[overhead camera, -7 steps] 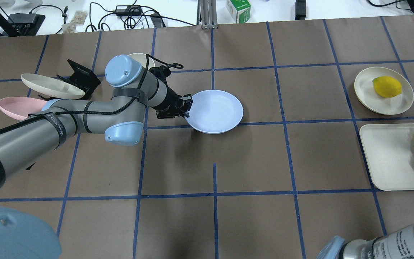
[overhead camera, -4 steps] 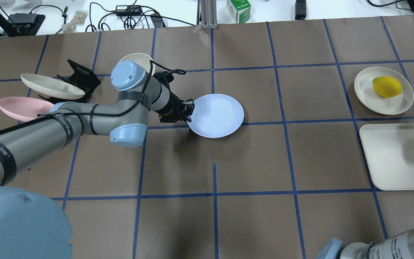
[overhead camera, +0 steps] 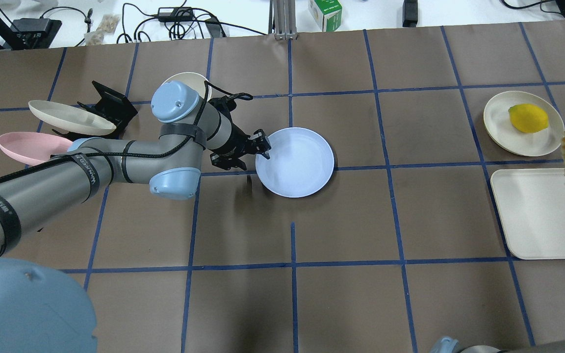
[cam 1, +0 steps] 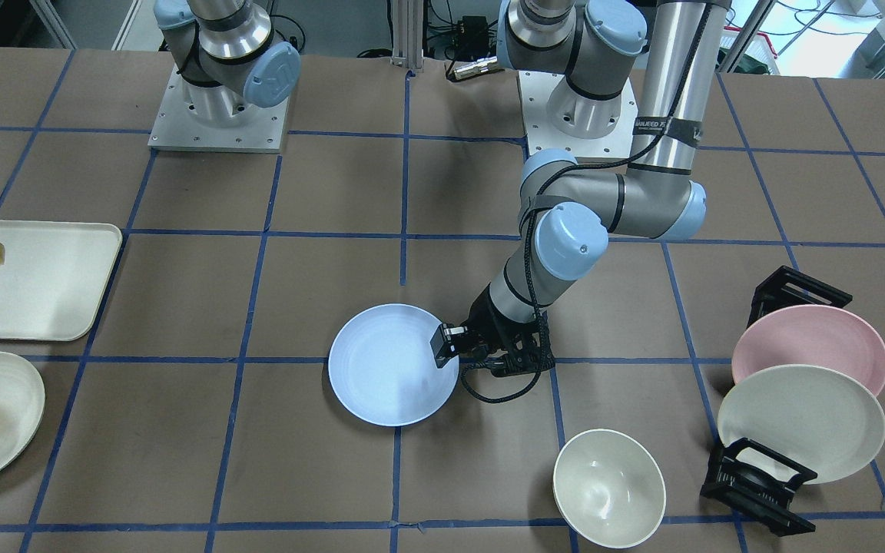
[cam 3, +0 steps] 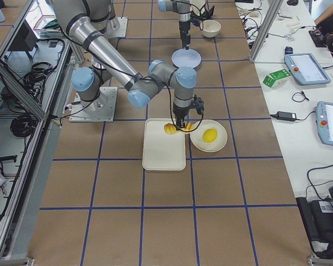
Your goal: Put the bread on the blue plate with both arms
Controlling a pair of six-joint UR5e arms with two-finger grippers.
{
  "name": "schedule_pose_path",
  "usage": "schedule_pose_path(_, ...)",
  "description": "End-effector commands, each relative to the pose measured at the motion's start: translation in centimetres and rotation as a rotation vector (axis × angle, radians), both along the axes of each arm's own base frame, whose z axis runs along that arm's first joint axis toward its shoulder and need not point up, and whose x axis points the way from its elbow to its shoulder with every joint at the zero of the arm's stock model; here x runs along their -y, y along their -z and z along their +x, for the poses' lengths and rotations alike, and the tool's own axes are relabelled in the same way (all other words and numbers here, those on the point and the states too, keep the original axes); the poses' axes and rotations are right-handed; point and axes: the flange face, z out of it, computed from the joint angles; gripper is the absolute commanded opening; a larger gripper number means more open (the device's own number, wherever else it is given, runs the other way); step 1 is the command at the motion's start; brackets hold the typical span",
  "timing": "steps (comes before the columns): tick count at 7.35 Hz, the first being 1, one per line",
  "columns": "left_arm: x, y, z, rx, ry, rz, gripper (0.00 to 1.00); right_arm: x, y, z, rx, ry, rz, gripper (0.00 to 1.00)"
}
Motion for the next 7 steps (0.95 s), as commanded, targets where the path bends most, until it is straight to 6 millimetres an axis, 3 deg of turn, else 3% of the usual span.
schedule_pose_path(1,1.9,-4.9,0.3,0.003,0.003,-0.063,1.0,2.1,-3.3,8.8,0.058,-0.003,-0.032,0.0)
schedule_pose_path(2,3.2,-8.0,1.6,0.116,0.009,-0.036,1.0,3.4,-3.9,14.1,0.051,-0.048,-0.047,0.0)
schedule_pose_path(4,4.6,-16.2,5.8,0.303,0.157,0.016,1.0,3.8,-4.0,24.6,0.056,-0.064,-0.063,0.0)
schedule_pose_path(5,4.8,-19.7,10.0,0.305,0.15,0.052,1.0,3.3,-3.8,29.2,0.064,-0.077,-0.067,0.0)
schedule_pose_path(6,4.0,-23.2,14.0,0.33,0.165,0.065,1.0,2.9,-3.3,32.3,0.067,-0.074,-0.068,0.0)
schedule_pose_path(7,2.1,-25.8,16.4,0.352,0.167,0.122,1.0,2.5,-2.6,35.0,0.069,-0.069,-0.059,0.0)
